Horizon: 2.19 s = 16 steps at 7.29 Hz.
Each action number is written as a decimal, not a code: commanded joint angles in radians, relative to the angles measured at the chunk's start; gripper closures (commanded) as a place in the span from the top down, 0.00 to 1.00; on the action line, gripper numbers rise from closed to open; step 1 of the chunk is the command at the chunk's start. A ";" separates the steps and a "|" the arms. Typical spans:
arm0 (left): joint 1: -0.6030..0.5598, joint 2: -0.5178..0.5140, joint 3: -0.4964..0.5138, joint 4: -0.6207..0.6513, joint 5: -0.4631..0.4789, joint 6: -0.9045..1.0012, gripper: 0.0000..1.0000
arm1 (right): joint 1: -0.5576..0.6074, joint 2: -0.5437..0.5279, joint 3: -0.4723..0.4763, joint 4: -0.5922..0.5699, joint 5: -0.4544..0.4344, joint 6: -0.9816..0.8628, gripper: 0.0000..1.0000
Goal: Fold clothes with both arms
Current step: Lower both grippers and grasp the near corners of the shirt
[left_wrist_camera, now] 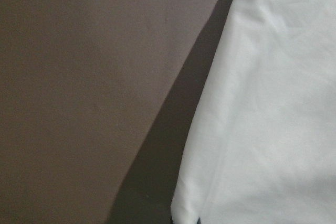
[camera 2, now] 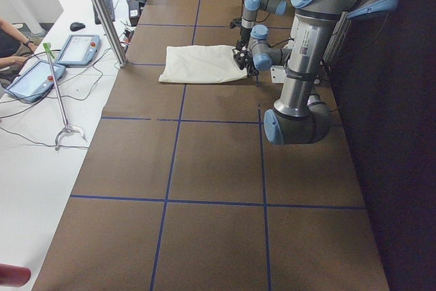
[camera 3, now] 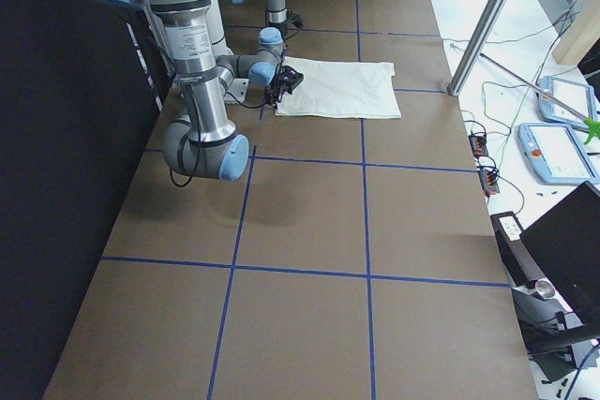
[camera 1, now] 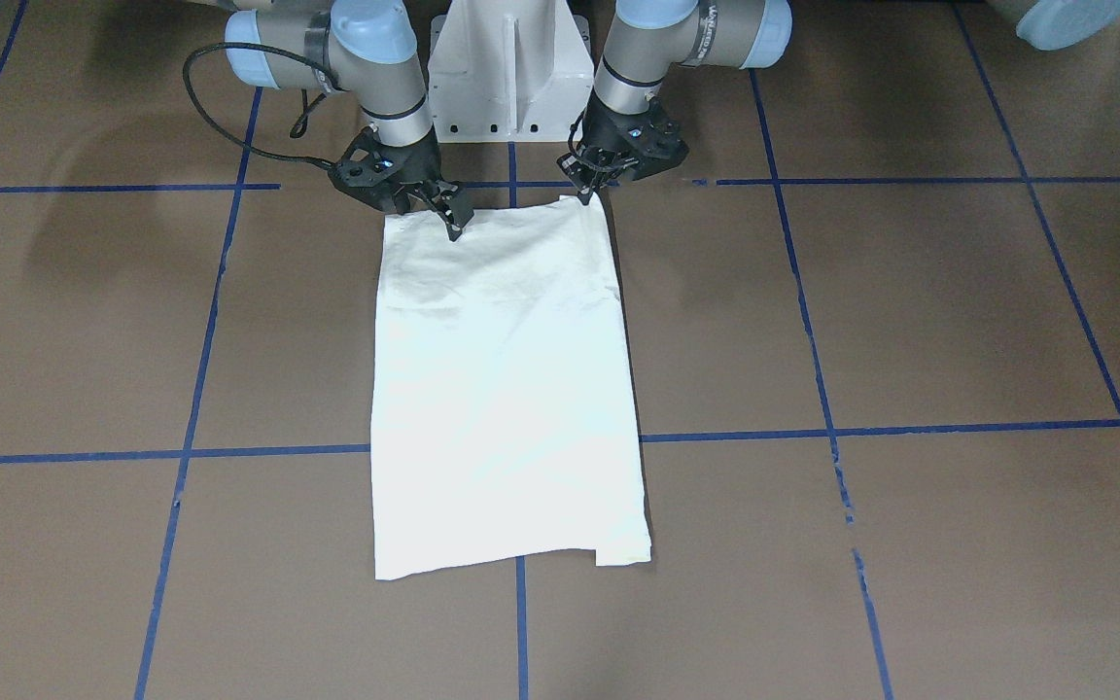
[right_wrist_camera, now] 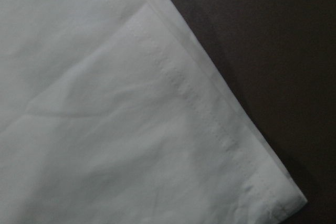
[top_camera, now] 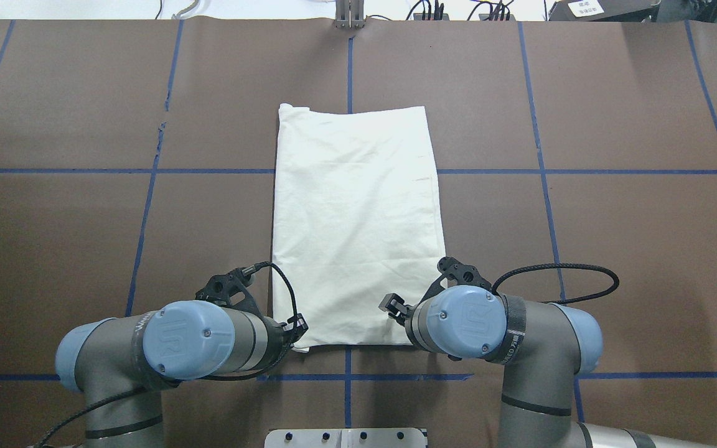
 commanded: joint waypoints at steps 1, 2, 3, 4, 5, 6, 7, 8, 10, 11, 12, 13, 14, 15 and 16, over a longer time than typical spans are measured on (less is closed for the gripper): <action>0.000 0.000 0.001 0.000 0.000 0.000 0.00 | -0.001 -0.001 -0.009 -0.004 -0.002 0.003 1.00; 0.000 0.000 0.001 -0.002 -0.001 0.000 0.00 | -0.001 0.001 -0.009 -0.004 0.000 0.002 0.98; 0.000 0.000 0.001 -0.002 -0.001 0.000 0.00 | -0.001 0.002 -0.009 -0.004 0.001 0.002 0.65; 0.000 0.000 0.001 0.000 0.000 0.000 0.00 | -0.001 0.002 -0.008 -0.004 0.003 0.002 0.35; 0.000 0.002 0.003 -0.002 0.000 0.000 0.00 | -0.002 0.002 -0.006 -0.004 0.006 0.002 0.17; 0.000 0.002 0.006 -0.002 0.000 0.000 0.00 | -0.002 0.004 -0.003 -0.004 0.006 0.000 0.04; 0.000 0.002 0.010 -0.003 0.000 0.000 0.00 | -0.002 0.004 -0.002 -0.004 0.008 0.000 0.00; 0.000 0.000 0.012 -0.002 0.000 0.002 0.00 | -0.002 0.015 -0.002 -0.006 0.008 -0.001 0.00; 0.000 -0.001 0.010 -0.002 0.000 0.031 0.00 | -0.001 0.019 -0.002 -0.006 0.009 -0.003 0.00; 0.000 -0.001 0.006 -0.002 -0.001 0.031 0.00 | 0.004 0.021 0.001 -0.004 0.009 -0.004 0.00; -0.001 -0.001 0.001 -0.002 -0.001 0.031 0.00 | 0.006 0.019 0.021 -0.004 0.009 -0.007 0.00; -0.003 0.002 -0.002 -0.002 -0.003 0.031 0.00 | 0.012 0.016 0.061 -0.003 0.011 -0.007 0.00; -0.003 0.003 -0.020 0.000 -0.004 0.031 0.00 | 0.015 0.004 0.089 -0.004 0.039 -0.012 0.00; 0.002 0.010 -0.065 0.002 -0.003 0.031 0.00 | 0.016 -0.002 0.107 -0.003 0.072 -0.015 0.00; 0.012 0.028 -0.130 0.038 -0.006 0.031 0.00 | -0.002 -0.026 0.153 0.003 0.084 -0.018 0.00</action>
